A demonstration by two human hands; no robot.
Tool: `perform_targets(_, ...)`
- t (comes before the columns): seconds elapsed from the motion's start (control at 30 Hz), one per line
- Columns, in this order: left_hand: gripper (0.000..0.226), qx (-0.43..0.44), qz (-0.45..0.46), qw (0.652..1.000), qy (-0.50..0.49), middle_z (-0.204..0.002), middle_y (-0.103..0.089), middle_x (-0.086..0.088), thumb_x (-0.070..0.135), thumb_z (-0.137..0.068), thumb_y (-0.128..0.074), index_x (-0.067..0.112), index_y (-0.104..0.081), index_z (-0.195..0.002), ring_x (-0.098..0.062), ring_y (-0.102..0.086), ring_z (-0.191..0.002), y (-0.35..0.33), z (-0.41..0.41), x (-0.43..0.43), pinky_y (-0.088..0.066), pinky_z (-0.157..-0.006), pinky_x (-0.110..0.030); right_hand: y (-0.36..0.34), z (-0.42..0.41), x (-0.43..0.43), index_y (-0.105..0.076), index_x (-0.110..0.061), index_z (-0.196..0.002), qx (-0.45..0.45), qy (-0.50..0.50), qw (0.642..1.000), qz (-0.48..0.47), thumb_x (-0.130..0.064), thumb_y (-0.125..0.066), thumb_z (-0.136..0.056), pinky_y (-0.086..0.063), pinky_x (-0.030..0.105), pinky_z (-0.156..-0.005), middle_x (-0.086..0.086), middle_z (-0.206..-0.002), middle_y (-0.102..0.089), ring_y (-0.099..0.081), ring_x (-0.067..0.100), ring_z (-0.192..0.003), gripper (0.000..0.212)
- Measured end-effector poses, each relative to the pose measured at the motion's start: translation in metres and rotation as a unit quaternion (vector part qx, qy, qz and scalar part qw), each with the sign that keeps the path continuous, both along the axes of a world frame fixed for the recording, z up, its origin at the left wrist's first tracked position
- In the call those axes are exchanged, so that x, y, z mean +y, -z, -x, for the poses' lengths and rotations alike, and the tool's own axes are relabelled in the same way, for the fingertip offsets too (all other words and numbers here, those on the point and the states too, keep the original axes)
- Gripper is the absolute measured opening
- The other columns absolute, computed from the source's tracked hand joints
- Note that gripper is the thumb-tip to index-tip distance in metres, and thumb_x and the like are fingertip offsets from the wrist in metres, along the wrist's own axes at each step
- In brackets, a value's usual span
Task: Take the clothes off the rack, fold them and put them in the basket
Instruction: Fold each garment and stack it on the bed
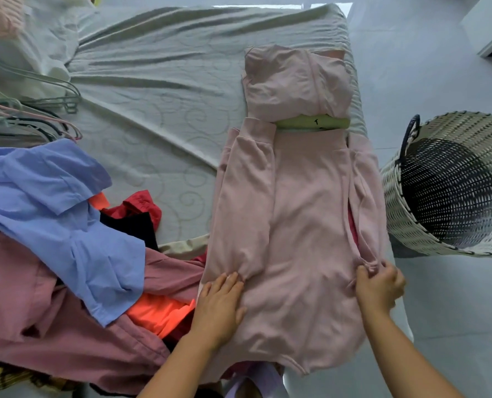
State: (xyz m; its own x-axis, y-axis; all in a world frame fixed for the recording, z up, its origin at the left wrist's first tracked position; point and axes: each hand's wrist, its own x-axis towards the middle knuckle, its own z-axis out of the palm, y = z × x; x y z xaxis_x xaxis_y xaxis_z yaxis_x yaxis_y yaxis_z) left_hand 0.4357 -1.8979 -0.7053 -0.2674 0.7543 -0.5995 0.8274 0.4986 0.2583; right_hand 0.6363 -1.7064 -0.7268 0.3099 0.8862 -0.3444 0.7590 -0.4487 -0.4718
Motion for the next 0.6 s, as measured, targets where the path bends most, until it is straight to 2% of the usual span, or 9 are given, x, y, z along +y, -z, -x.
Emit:
perform_targets(0.07,0.054,-0.002,-0.035,0.999,-0.025,-0.155,-0.019,0.007,0.041,-0.095,-0.041,0.026,-0.027,-0.145,-0.011,-0.015,-0.142,0.003,-0.001,0.001,-0.013,-0.113,-0.028,0.005,-0.014,0.015,-0.050,0.007,-0.119,0.048,0.056,0.995,0.069,-0.030,-0.071,-0.076,-0.041,0.043,-0.094,0.026,-0.125,-0.050,-0.044,0.040,-0.119,0.060)
perform_targets(0.13,0.044,-0.032,-0.098,0.991,-0.088,-0.142,-0.041,0.005,0.037,-0.093,-0.048,0.023,-0.043,-0.134,-0.012,-0.035,-0.132,0.003,-0.002,0.007,-0.024,-0.106,-0.024,0.005,-0.019,0.027,-0.057,0.003,-0.100,0.194,0.106,0.971,0.095,-0.023,-0.074,-0.078,-0.051,0.027,-0.069,0.015,-0.090,-0.065,-0.059,0.036,-0.100,0.038)
perform_targets(0.2,0.035,-0.093,-0.152,0.966,-0.186,-0.124,-0.054,0.003,0.033,-0.092,-0.054,0.018,-0.053,-0.124,-0.014,-0.049,-0.115,-0.001,-0.004,0.015,-0.034,-0.096,-0.023,-0.008,-0.013,0.031,-0.061,-0.001,-0.094,0.291,0.107,0.943,0.119,-0.015,-0.068,-0.083,-0.049,0.016,-0.047,0.002,-0.063,-0.068,-0.066,0.022,-0.071,0.019)
perform_targets(0.23,0.032,-0.142,-0.163,0.945,-0.245,-0.117,-0.057,0.003,0.033,-0.091,-0.056,0.018,-0.055,-0.119,-0.014,-0.052,-0.107,-0.003,-0.005,0.019,-0.038,-0.091,-0.022,-0.021,-0.004,0.031,-0.062,-0.002,-0.098,0.322,0.077,0.935,0.127,-0.013,-0.067,-0.083,-0.050,0.016,-0.048,0.000,-0.063,-0.069,-0.066,0.016,-0.064,0.020)
perform_targets(0.3,0.024,-0.280,-0.168,0.872,-0.366,-0.100,-0.061,0.008,0.041,-0.087,-0.058,0.023,-0.061,-0.103,-0.011,-0.056,-0.094,-0.013,-0.008,0.031,-0.042,-0.081,-0.021,-0.045,0.022,0.026,-0.062,-0.004,-0.101,0.340,-0.028,0.934,0.106,-0.017,-0.073,-0.077,-0.055,0.027,-0.068,0.007,-0.085,-0.072,-0.067,0.018,-0.077,0.029)
perform_targets(0.4,0.031,-0.431,-0.173,0.715,-0.523,-0.091,-0.070,0.001,0.040,-0.094,-0.044,0.017,-0.065,-0.093,-0.015,-0.062,-0.084,-0.024,-0.008,0.045,-0.046,-0.074,-0.025,-0.078,0.071,0.001,-0.051,-0.009,-0.097,0.185,-0.260,0.945,0.067,-0.028,-0.071,-0.081,-0.046,0.039,-0.083,0.013,-0.100,-0.063,-0.060,0.027,-0.097,0.032)
perform_targets(0.5,0.043,-0.479,-0.173,0.592,-0.625,-0.088,-0.070,-0.005,0.043,-0.097,-0.034,0.011,-0.063,-0.094,-0.017,-0.064,-0.075,-0.025,0.003,0.049,-0.044,-0.068,-0.028,-0.076,0.110,-0.037,-0.044,-0.010,-0.123,0.068,-0.469,0.870,0.135,-0.032,-0.057,-0.089,-0.043,0.038,-0.089,0.018,-0.123,-0.058,-0.054,0.033,-0.114,0.042)
perform_targets(0.53,0.041,-0.466,-0.170,0.589,-0.638,-0.087,-0.068,-0.005,0.043,-0.097,-0.035,0.011,-0.061,-0.095,-0.017,-0.062,-0.075,-0.023,0.008,0.047,-0.044,-0.067,-0.027,-0.067,0.115,-0.047,-0.039,-0.011,-0.131,0.034,-0.509,0.843,0.169,-0.034,-0.055,-0.089,-0.042,0.037,-0.092,0.016,-0.130,-0.054,-0.051,0.034,-0.119,0.050)
perform_targets(0.6,0.031,-0.409,-0.163,0.655,-0.615,-0.081,-0.062,-0.004,0.041,-0.094,-0.046,0.013,-0.058,-0.089,-0.017,-0.056,-0.073,-0.016,0.017,0.042,-0.043,-0.060,-0.024,-0.051,0.113,-0.062,-0.035,-0.013,-0.135,-0.027,-0.566,0.793,0.224,-0.037,-0.053,-0.088,-0.040,0.037,-0.094,0.014,-0.134,-0.050,-0.049,0.032,-0.120,0.055)
